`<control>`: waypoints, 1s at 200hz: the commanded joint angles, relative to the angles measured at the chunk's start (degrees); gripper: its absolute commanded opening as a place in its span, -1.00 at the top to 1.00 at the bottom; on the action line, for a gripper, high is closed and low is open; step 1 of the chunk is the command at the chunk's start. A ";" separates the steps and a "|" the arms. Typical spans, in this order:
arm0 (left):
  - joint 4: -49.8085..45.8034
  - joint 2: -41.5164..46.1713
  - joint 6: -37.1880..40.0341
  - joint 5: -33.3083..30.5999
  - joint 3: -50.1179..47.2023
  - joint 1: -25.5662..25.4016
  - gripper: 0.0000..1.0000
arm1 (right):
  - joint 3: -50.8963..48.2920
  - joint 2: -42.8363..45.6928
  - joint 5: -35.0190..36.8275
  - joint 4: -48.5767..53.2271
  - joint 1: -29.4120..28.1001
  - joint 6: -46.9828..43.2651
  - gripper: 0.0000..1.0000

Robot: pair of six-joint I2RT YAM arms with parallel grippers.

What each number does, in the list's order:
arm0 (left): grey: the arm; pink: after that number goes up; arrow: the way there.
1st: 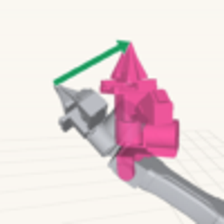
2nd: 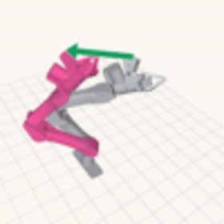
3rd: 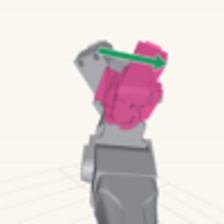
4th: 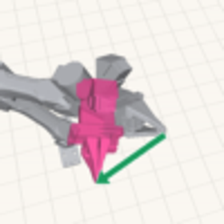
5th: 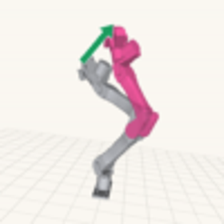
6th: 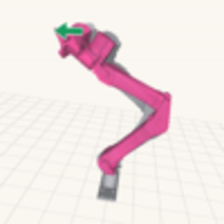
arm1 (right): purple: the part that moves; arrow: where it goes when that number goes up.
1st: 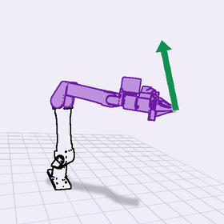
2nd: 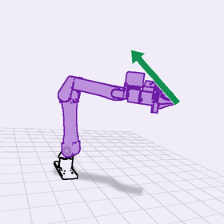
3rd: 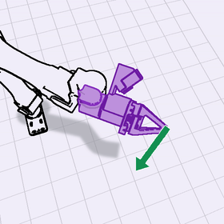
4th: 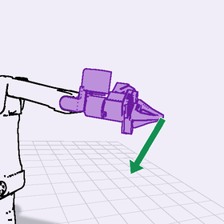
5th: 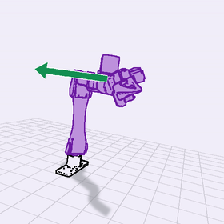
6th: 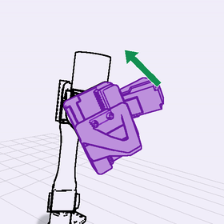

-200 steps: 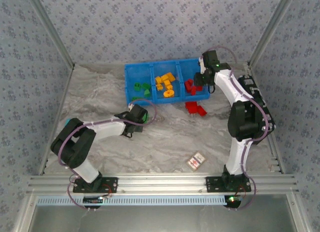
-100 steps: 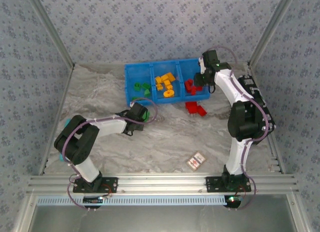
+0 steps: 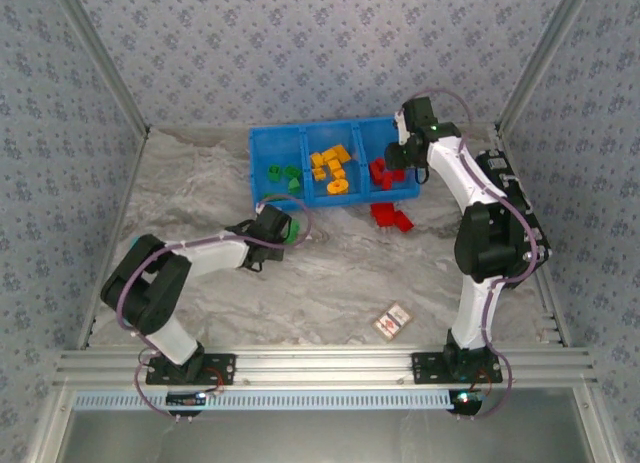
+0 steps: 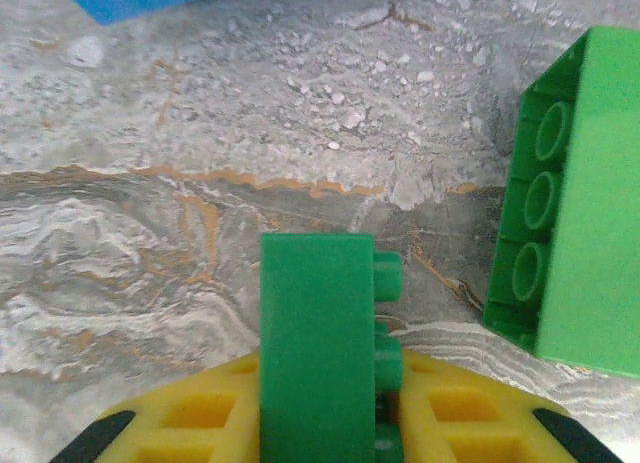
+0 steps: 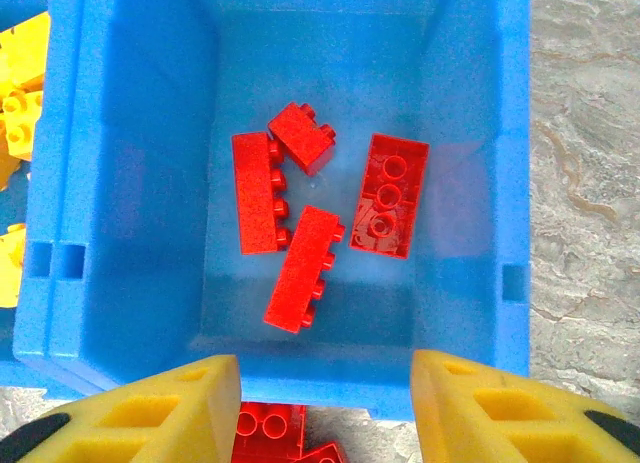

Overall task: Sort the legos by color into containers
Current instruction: Pick up the lego from the center of the table, then place the lego in the container.

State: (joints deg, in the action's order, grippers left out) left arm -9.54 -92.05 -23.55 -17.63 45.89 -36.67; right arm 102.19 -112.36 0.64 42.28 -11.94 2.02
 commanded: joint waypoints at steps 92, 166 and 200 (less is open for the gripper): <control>5.76 3.65 10.08 -3.84 8.78 1.65 0.45 | -7.42 15.13 2.16 3.73 -2.15 -2.01 -0.07; 17.79 -11.59 12.88 -0.95 26.17 8.31 0.45 | -23.06 32.42 -0.57 2.26 -3.28 1.56 -0.10; 17.67 -19.12 13.85 -0.48 33.54 9.54 0.45 | -26.74 39.50 -2.64 3.53 -3.09 4.81 -0.19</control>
State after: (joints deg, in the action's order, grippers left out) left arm 6.70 -107.22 -10.90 -19.18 74.63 -27.51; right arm 77.14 -77.69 0.08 44.16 -15.29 3.38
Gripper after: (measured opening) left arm 0.279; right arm 0.576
